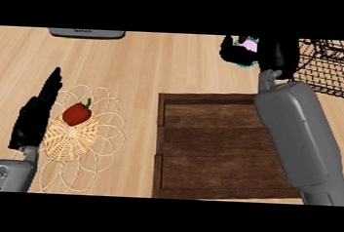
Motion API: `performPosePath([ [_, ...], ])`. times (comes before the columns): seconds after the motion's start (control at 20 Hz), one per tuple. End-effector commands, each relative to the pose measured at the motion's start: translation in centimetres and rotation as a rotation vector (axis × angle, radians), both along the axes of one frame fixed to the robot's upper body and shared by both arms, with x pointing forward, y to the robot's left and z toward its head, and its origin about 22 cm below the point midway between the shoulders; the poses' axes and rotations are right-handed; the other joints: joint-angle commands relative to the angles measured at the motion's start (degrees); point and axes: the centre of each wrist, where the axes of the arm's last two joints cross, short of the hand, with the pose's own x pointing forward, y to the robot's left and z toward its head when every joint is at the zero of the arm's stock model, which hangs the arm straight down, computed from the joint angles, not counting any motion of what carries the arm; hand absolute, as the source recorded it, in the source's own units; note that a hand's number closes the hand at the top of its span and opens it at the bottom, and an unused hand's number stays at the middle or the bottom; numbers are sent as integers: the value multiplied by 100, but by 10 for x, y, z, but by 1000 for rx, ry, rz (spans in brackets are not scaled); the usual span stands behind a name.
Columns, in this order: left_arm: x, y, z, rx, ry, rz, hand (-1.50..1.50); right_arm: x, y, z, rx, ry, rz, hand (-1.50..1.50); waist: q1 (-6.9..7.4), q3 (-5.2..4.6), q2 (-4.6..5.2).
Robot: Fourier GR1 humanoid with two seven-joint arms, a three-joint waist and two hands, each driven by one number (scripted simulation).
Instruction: Pick the cupcake from the tray and place it in the tiered basket
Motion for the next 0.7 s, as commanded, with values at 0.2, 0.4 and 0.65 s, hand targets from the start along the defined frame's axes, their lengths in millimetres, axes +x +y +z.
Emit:
performPosePath([
  [0.2,6,3,8,-11,-8,-18,0,9,-41,87,-184,-140,-160,150,-6,-4,5],
  [0.4,2,1,11,-8,-4,-1,0,13,-81,99,-150,-93,-129,150,28,1,8],
  [0.65,0,-1,-11,-6,6,-23,0,34,-95,106,-55,-101,-91,150,66,-1,27],
])
